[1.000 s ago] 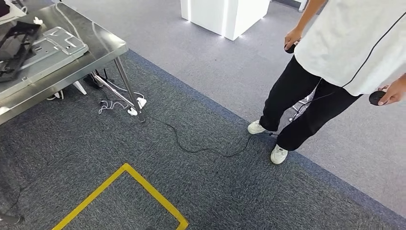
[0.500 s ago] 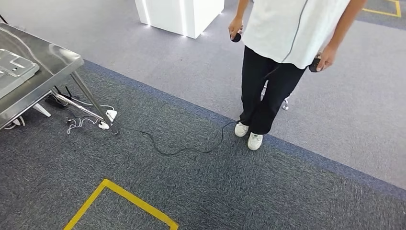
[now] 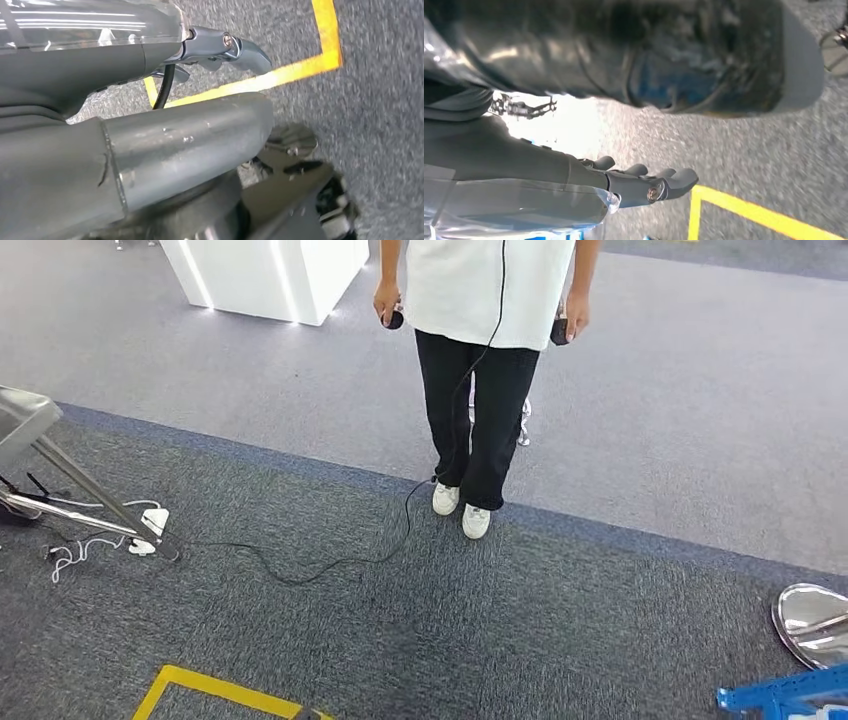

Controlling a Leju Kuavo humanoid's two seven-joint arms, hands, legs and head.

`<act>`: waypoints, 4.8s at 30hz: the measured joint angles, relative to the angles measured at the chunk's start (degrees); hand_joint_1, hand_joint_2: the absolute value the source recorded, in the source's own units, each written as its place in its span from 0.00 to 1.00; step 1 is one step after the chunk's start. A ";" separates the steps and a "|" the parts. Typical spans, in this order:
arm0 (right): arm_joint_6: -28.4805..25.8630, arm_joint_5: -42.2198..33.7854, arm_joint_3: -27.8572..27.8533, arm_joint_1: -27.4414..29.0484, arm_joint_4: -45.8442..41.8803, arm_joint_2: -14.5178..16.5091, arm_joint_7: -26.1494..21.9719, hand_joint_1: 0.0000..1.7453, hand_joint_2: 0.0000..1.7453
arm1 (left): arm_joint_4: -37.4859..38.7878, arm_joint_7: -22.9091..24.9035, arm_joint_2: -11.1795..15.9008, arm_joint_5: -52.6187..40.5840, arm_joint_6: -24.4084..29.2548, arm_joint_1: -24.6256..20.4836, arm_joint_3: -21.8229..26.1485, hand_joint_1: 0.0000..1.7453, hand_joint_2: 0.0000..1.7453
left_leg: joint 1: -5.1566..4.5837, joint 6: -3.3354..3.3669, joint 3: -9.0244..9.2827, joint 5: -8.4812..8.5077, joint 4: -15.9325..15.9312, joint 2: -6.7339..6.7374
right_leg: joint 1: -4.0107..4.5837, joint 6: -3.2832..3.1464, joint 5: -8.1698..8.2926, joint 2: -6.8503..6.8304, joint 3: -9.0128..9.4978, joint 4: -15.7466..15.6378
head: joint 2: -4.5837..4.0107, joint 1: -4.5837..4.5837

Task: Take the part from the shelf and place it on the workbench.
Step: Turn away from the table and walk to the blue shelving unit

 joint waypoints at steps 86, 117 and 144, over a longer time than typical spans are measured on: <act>-2.82 -1.30 -6.32 -0.45 0.10 2.02 -0.43 0.00 0.00 | 0.21 2.43 -1.86 -6.51 3.89 1.30 0.90 0.00 0.00 | 0.50 -2.03 -2.95 -2.63 8.05 1.95 | 0.28 -2.13 0.05 -2.92 0.65 0.25 | 0.00 0.36; -2.45 0.01 -7.42 -0.46 0.08 2.14 -0.62 0.00 0.00 | 0.31 2.68 -2.45 -6.64 2.51 1.26 0.60 0.00 0.00 | 0.59 -2.08 -2.36 -1.87 6.33 0.94 | 0.17 -2.15 -0.02 -2.75 0.73 0.20 | 0.00 0.48; -4.37 3.28 -5.87 -0.21 0.08 2.11 0.20 0.00 1.00 | 0.39 2.55 -2.56 -6.00 2.98 0.76 0.79 0.00 1.00 | 0.25 -1.23 1.03 -0.22 -0.95 6.91 | 0.24 -0.91 -0.41 -8.85 1.03 -0.18 | 0.00 0.69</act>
